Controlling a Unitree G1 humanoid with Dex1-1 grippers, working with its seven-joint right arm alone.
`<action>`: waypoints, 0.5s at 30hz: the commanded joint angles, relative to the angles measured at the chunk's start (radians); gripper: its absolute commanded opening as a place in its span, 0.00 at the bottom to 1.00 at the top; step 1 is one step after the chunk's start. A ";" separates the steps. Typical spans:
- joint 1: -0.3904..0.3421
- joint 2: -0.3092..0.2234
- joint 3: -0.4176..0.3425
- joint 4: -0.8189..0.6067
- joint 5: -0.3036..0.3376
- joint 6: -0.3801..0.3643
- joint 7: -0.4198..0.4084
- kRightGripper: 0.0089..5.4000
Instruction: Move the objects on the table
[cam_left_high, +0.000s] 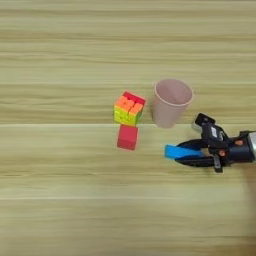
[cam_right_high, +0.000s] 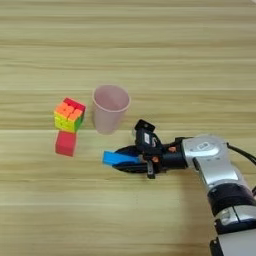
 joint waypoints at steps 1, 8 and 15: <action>0.030 -0.025 0.021 -0.010 -0.034 0.048 -0.011 0.26; 0.018 -0.071 -0.033 -0.099 0.019 0.070 -0.001 0.26; -0.004 -0.122 -0.100 -0.148 0.049 0.082 -0.004 0.26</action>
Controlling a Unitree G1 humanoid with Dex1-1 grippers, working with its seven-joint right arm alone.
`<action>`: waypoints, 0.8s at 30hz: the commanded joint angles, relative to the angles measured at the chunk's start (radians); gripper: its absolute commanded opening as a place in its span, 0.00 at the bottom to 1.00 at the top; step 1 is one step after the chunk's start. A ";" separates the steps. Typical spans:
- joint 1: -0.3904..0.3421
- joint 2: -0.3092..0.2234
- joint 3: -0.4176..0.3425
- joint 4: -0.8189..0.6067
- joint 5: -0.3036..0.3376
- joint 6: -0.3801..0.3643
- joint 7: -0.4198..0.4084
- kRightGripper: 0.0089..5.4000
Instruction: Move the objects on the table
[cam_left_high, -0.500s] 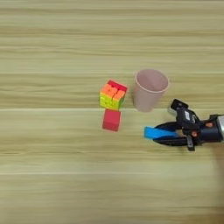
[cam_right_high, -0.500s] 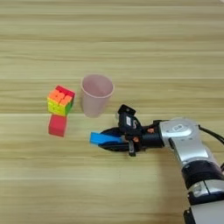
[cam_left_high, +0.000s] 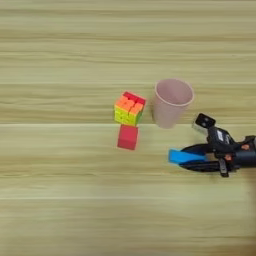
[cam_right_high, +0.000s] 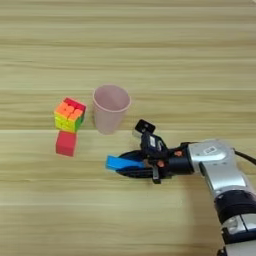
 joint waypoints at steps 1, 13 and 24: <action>-0.060 -0.085 -0.069 -0.056 0.016 0.008 -0.037 0.26; -0.150 -0.143 -0.164 0.040 0.000 -0.018 -0.089 0.26; -0.230 -0.122 -0.177 0.165 -0.034 -0.041 -0.184 0.26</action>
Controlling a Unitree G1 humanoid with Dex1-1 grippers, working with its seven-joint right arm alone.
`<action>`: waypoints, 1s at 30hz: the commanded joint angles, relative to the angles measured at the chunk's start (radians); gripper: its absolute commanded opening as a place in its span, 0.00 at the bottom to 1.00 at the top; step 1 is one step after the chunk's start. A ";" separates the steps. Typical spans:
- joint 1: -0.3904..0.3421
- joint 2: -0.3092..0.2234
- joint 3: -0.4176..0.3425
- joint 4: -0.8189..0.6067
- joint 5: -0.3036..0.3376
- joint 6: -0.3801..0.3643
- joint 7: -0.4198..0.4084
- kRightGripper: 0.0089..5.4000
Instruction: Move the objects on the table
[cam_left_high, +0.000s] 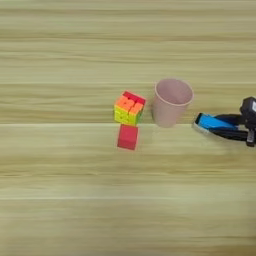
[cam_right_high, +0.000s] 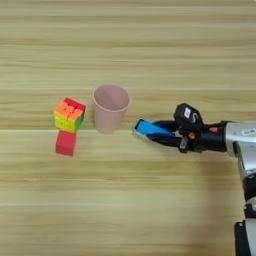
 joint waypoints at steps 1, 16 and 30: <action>-0.102 -0.033 -0.029 -0.001 -0.004 -0.014 -0.080 0.26; -0.202 0.060 -0.008 0.138 -0.075 -0.012 -0.244 0.26; -0.216 0.068 -0.008 0.179 -0.085 -0.021 -0.239 0.26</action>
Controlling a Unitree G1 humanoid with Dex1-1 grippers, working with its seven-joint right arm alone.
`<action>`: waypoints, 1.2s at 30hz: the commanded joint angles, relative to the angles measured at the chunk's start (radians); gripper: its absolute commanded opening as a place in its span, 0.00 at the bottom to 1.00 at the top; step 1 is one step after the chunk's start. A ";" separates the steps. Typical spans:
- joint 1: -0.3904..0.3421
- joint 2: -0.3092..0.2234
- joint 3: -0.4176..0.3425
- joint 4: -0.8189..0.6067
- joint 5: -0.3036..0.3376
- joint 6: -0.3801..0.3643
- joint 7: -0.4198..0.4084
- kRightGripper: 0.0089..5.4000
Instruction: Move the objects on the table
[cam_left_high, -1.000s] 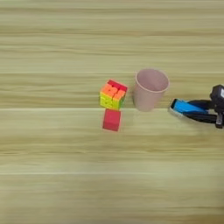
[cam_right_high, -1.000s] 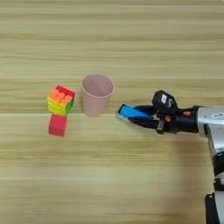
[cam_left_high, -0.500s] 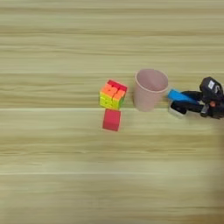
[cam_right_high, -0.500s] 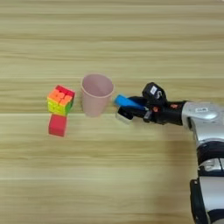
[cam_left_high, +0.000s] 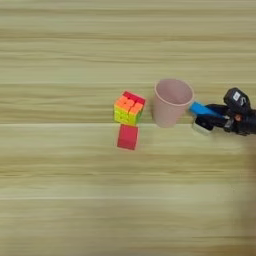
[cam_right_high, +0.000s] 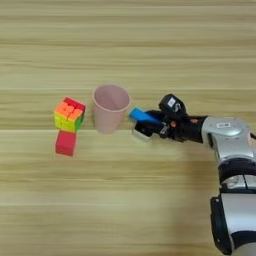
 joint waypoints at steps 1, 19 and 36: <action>-0.073 -0.039 -0.013 -0.041 0.005 -0.012 -0.022 0.26; -0.058 -0.049 -0.038 -0.136 0.033 0.001 0.011 0.68; -0.050 -0.079 -0.104 -0.283 0.086 0.051 0.022 1.00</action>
